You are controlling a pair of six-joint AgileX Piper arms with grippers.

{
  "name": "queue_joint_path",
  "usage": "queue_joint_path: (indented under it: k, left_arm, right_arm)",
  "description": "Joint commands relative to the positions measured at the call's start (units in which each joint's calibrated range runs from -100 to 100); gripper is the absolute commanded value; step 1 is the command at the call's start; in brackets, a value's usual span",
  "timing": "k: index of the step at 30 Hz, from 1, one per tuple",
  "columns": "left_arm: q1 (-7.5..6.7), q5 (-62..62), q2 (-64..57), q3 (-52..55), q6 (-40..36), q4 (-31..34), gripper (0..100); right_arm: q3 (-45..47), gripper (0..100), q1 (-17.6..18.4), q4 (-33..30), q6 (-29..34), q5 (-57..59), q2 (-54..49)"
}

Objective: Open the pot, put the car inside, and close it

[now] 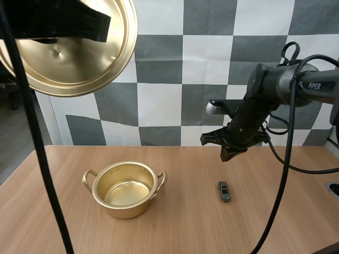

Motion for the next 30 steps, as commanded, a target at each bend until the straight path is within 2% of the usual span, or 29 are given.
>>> queue_joint_path:
  k: [1,10,23,30]
  left_arm:
    - [-0.01,0.02,-0.01,-0.01,-0.01,0.05,0]
    - [-0.01,0.02,-0.01,-0.01,-0.01,0.05,0]
    - [-0.01,0.02,-0.01,-0.01,-0.01,0.05,0]
    - [-0.01,0.02,-0.01,-0.01,-0.01,0.05,0]
  right_arm:
    - [0.04,0,0.01,0.04,0.03,0.24,0.55]
    - [0.61,0,0.01,-0.06,-0.34,-0.38,1.29]
    - [1.04,0,0.01,-3.18,-0.34,-1.53,12.29]
    - [1.04,0,0.01,-3.17,0.75,-1.53,12.99]
